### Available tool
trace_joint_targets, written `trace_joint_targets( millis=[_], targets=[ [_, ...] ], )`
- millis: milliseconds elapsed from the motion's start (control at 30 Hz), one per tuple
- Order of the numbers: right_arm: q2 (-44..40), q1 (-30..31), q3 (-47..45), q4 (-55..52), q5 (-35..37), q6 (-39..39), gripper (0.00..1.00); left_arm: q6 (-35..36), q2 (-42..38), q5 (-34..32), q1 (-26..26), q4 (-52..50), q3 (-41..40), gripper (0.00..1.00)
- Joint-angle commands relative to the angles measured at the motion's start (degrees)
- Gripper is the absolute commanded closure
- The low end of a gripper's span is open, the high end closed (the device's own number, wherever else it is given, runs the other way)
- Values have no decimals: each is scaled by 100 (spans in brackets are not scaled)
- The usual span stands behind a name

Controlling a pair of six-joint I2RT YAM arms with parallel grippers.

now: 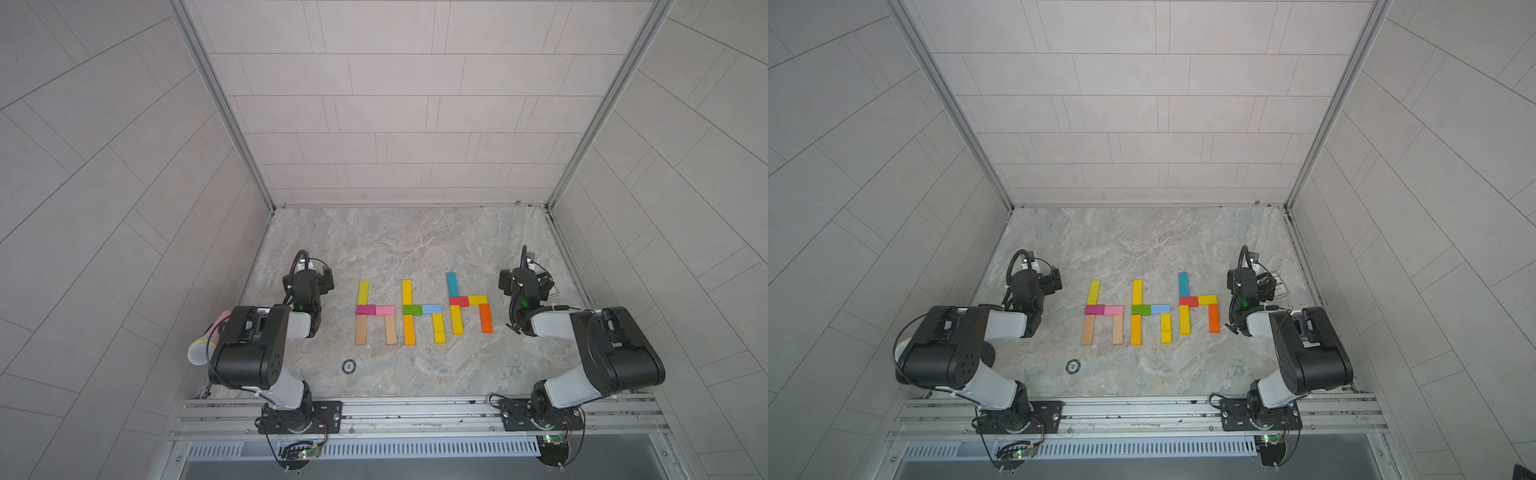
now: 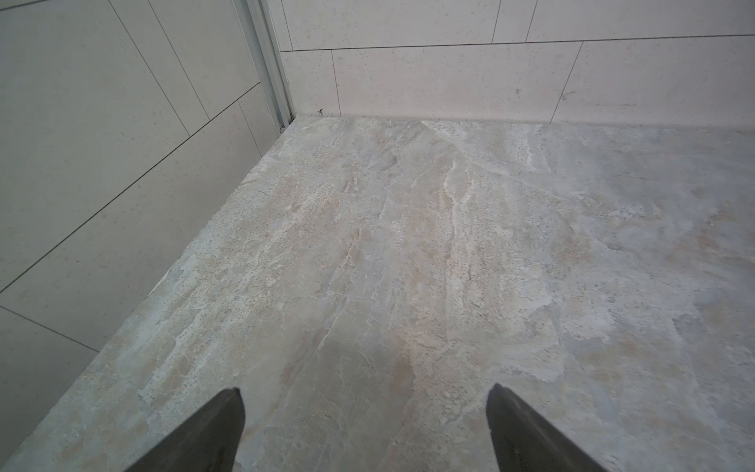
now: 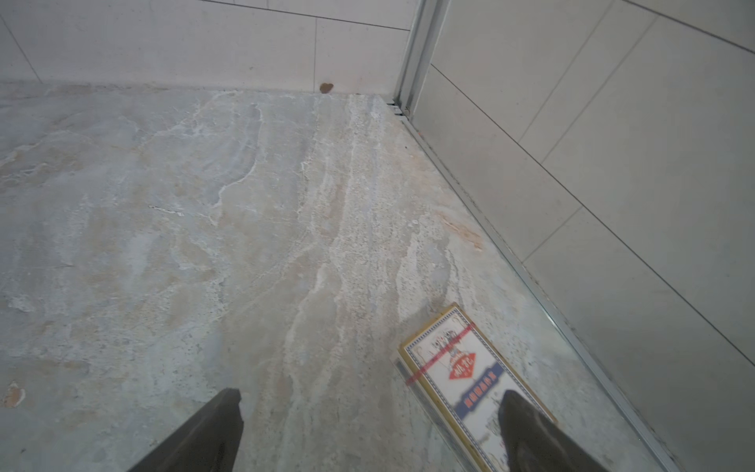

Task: Assemble the letter h with building blocks
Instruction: Reset both arms

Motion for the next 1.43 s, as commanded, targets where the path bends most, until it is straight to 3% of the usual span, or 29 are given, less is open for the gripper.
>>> trace_joint_targets(
  millis=[0, 100, 167, 200, 233, 333, 400, 500, 600, 700, 800, 1400],
  targets=[
    [-18, -111, 70, 329, -341, -191, 1, 22, 38, -27, 22, 216, -42, 0],
    [-107, -112, -88, 387, -634, -239, 0, 37, 16, -28, 19, 221, -50, 0],
    [378, -109, -573, 2002, -516, -314, 1, 35, 9, -27, 14, 245, -68, 0],
    [364, -83, -543, 1834, -491, -335, 1, 37, 2, -14, 7, 260, -77, 0],
    [80, -78, -316, 893, -500, -257, 1, 30, 2, -10, 14, 261, -77, 0],
    [376, -87, -534, 1874, -459, -332, 0, 46, 7, -31, -3, 249, -68, 0],
    [49, -78, -334, 919, -440, -229, 0, 45, 9, -39, -6, 254, -68, 0],
    [308, -71, -518, 1761, -422, -307, 0, 70, 19, -81, -37, 232, -51, 0],
    [57, -76, -339, 953, -426, -217, 0, 70, 25, -82, -37, 222, -50, 0],
    [216, -78, -454, 1455, -417, -249, 0, 68, 29, -95, -42, 222, -48, 0],
    [82, -78, -355, 1025, -437, -220, 0, 66, 29, -143, -76, 229, -44, 0],
    [111, -78, -375, 1132, -424, -225, 0, 64, 64, -188, -95, 207, -15, 0]
  ],
)
